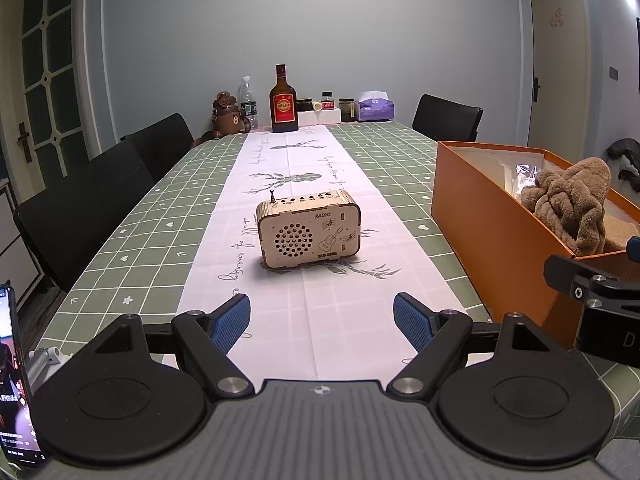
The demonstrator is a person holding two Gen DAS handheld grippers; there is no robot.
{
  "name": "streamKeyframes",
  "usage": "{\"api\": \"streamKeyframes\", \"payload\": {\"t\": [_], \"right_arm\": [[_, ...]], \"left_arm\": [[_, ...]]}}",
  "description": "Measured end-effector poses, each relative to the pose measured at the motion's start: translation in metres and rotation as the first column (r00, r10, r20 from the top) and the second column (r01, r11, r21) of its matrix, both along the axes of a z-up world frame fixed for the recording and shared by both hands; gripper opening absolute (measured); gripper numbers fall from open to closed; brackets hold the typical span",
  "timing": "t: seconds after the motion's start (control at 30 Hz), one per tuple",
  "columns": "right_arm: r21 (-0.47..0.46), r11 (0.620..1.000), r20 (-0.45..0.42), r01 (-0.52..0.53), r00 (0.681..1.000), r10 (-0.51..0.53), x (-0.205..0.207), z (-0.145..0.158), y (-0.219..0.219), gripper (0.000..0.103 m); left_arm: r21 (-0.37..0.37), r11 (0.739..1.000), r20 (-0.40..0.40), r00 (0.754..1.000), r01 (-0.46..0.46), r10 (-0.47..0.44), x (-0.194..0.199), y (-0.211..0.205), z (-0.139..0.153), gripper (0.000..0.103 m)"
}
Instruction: Organize soft objects
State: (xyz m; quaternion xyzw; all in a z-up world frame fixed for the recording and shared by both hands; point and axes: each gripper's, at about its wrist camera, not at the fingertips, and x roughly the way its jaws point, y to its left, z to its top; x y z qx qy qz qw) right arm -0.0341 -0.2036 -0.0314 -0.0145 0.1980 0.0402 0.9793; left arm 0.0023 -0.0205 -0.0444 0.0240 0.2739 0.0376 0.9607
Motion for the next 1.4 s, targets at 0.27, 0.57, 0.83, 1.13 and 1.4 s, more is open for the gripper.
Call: {"api": "streamKeyframes", "payload": {"t": [0.27, 0.57, 0.83, 1.13, 1.4], "right_arm": [[-0.008, 1.0, -0.007, -0.013, 1.0, 0.013, 0.0, -0.002, 0.004, 0.097], [-0.015, 1.0, -0.023, -0.025, 0.999, 0.025, -0.001, -0.006, 0.007, 0.098], [-0.02, 0.999, -0.036, -0.032, 0.999, 0.032, -0.001, -0.008, 0.011, 0.098], [-0.026, 0.999, -0.037, -0.031, 0.999, 0.03, -0.002, -0.008, 0.013, 0.098], [-0.026, 0.999, -0.039, -0.03, 0.999, 0.029, -0.002, -0.008, 0.015, 0.098]], "left_arm": [[-0.011, 1.0, 0.006, 1.0, -0.012, 0.012, -0.002, 0.003, 0.001, 0.095], [-0.021, 1.0, 0.013, 1.0, -0.017, 0.018, -0.005, 0.004, 0.002, 0.095], [-0.03, 0.999, 0.015, 1.0, -0.023, 0.023, -0.007, 0.005, 0.003, 0.095], [-0.023, 1.0, 0.028, 0.999, -0.016, 0.016, -0.01, 0.003, 0.003, 0.095], [-0.019, 1.0, 0.047, 0.999, -0.008, 0.008, -0.013, 0.004, 0.005, 0.095]]}}
